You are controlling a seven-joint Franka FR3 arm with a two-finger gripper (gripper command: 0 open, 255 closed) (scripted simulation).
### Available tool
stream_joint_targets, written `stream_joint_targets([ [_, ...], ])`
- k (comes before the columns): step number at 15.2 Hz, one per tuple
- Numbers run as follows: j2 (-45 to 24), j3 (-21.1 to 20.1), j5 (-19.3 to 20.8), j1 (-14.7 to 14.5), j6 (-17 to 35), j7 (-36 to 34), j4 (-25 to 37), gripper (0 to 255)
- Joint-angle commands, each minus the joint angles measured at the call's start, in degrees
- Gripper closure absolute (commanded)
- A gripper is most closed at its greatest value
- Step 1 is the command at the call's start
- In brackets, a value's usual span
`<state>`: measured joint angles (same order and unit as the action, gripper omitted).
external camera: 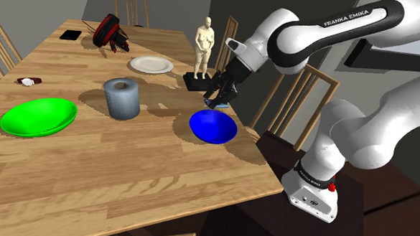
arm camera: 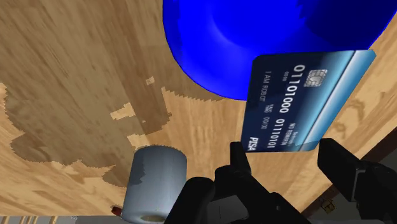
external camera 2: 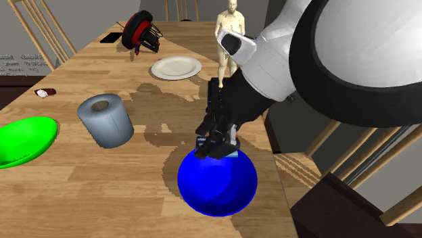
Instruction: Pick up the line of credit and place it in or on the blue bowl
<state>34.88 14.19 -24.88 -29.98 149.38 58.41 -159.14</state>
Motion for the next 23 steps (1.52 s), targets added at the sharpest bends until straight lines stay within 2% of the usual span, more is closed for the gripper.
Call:
stream_joint_targets([
  [1,1.4,-0.9,-0.1,0.1,0.8,-0.7,-2.0,255],
  [9,-3.1,3.0,-4.7,-4.7,8.5,4.8,-4.8,255],
  [17,-8.3,10.0,-12.1,-13.3,16.1,12.7,-6.2,255],
  [23,-8.3,10.0,-12.1,-13.3,16.1,12.7,-6.2,255],
])
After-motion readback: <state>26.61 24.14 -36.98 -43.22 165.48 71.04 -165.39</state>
